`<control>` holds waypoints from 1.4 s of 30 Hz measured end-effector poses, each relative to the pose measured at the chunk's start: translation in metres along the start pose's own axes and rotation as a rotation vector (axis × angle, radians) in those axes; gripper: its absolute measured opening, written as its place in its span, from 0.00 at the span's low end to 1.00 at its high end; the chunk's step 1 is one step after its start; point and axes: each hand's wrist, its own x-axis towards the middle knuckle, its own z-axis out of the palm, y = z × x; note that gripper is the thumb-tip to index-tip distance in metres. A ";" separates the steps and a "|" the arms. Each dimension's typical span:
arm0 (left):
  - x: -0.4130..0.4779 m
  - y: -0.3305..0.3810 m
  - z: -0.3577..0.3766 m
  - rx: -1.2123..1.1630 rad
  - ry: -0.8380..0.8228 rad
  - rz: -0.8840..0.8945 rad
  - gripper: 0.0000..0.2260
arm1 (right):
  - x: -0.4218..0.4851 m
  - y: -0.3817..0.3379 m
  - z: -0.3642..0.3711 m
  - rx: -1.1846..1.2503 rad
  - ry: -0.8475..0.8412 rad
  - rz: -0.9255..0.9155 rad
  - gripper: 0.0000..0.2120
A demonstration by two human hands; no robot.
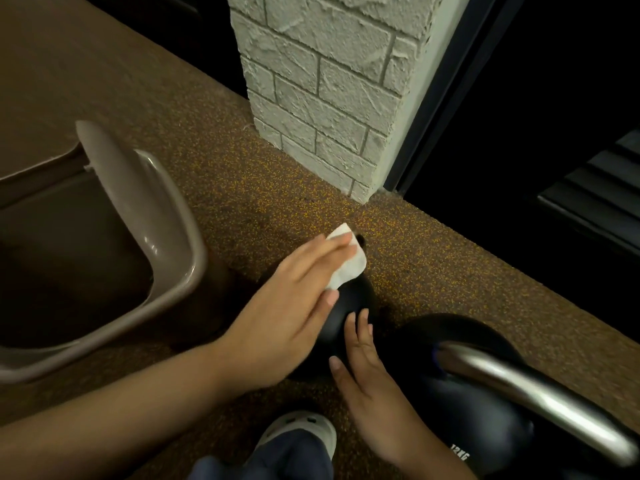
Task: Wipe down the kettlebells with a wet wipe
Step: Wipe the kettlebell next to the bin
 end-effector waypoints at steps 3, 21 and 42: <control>-0.024 -0.002 0.006 0.099 0.049 0.067 0.22 | -0.001 -0.001 0.001 -0.006 0.009 -0.006 0.29; -0.087 -0.006 -0.010 -0.289 0.167 0.043 0.12 | -0.002 -0.084 0.011 -0.046 0.400 -0.534 0.23; -0.112 -0.080 0.047 0.079 -0.357 -0.288 0.25 | 0.005 -0.042 0.120 0.331 0.508 -0.178 0.30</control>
